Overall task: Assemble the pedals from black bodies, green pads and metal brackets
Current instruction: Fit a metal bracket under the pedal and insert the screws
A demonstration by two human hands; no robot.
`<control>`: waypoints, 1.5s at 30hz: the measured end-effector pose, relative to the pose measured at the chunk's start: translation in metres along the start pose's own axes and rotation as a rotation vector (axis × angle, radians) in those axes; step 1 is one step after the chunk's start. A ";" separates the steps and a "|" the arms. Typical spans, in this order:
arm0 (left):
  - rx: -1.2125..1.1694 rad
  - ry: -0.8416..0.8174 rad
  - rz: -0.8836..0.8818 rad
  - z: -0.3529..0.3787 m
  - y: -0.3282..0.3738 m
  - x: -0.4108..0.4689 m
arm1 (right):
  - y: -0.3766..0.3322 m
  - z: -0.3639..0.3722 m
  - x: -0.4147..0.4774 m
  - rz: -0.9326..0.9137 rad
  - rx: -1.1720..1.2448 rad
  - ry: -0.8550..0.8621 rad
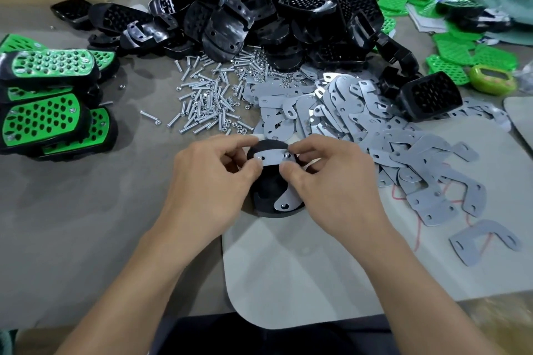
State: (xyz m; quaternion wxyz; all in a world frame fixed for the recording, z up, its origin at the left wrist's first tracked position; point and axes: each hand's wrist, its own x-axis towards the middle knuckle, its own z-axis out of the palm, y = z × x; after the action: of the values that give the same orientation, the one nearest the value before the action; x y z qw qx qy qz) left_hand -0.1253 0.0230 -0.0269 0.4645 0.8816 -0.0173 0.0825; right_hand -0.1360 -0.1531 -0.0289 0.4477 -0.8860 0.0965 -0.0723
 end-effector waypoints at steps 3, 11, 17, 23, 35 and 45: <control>-0.021 0.077 0.077 -0.007 0.003 -0.020 | -0.001 -0.001 0.002 -0.028 -0.047 -0.022; 0.045 -0.207 0.010 -0.006 0.014 -0.041 | -0.006 0.001 0.002 -0.042 -0.141 -0.004; 0.060 -0.223 -0.005 -0.002 0.020 -0.038 | -0.007 -0.004 -0.003 -0.107 -0.155 -0.062; 0.020 -0.221 0.005 -0.002 0.018 -0.039 | 0.001 -0.038 -0.015 -0.329 -0.076 -0.352; -0.005 -0.252 -0.011 -0.003 0.014 -0.035 | 0.009 -0.035 -0.007 -0.455 -0.140 -0.387; 0.059 -0.252 -0.023 -0.004 0.011 -0.033 | 0.009 -0.035 -0.001 -0.356 -0.032 -0.393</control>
State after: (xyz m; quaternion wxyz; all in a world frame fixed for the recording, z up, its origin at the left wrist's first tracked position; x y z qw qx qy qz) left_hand -0.1591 0.0185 -0.0207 0.4333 0.8984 -0.0629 -0.0339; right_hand -0.1456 -0.1855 -0.0156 0.4240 -0.8931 -0.1484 0.0252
